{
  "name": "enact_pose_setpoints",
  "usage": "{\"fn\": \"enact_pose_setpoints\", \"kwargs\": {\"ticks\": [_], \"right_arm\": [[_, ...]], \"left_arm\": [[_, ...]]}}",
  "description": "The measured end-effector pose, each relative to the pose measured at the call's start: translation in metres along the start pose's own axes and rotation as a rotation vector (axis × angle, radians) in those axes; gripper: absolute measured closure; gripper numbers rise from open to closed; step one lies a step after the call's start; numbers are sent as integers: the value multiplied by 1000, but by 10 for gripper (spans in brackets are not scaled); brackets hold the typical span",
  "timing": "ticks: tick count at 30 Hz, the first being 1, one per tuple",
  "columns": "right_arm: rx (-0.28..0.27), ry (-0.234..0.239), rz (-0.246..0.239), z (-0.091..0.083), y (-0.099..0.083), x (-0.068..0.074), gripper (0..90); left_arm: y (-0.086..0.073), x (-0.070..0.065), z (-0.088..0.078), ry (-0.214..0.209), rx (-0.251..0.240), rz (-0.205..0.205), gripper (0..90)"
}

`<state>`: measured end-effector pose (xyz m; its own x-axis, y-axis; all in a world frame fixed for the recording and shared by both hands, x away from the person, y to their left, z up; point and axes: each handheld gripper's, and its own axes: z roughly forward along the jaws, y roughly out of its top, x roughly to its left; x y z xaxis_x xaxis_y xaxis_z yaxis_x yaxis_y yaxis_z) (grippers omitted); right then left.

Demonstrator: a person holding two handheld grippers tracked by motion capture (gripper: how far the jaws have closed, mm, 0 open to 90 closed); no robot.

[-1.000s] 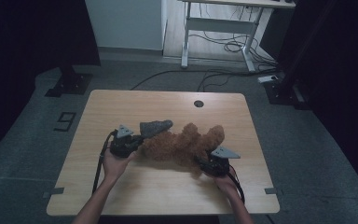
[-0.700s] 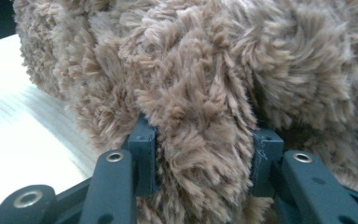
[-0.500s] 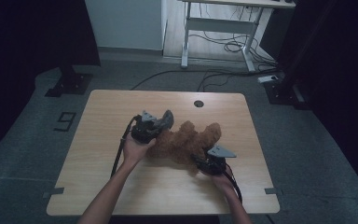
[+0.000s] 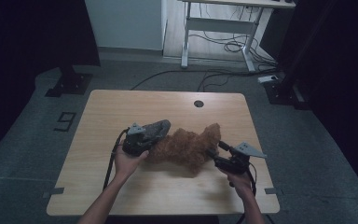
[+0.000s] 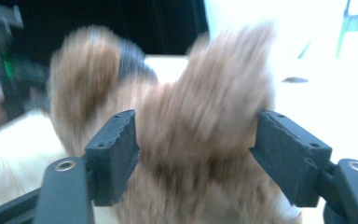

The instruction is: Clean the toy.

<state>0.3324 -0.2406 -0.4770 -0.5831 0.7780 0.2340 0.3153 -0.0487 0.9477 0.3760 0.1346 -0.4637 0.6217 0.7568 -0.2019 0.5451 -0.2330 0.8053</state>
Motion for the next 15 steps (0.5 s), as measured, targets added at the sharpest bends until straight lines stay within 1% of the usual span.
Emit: {"fn": "enact_pose_setpoints", "kwargs": {"ticks": [1, 2, 3, 4, 7, 10, 13, 15], "right_arm": [[-20, 2, 3, -3, 8, 1, 280], [-25, 3, -3, -4, 15, 2, 271], [-14, 8, -15, -2, 21, 3, 258], [8, 10, -25, 1, 26, 4, 234], [100, 12, -43, 17, 38, 5, 184], [152, 14, -54, 28, 46, 4, 169], [155, 15, -53, 29, 54, 3, 164], [152, 17, -58, 28, 58, 3, 163]], "left_arm": [[-1, -1, -1, -2, -1, 2, 857], [-3, -2, -2, -6, -2, 6, 857], [-4, -3, -3, -6, -2, 7, 857], [-5, -4, -4, -9, -5, 8, 857], [-9, -4, -7, -20, -5, 7, 856], [-12, -6, -9, -32, -5, 10, 856], [-15, -9, -12, -37, -2, 23, 856], [-17, -11, -13, -41, -2, 25, 856]]}}
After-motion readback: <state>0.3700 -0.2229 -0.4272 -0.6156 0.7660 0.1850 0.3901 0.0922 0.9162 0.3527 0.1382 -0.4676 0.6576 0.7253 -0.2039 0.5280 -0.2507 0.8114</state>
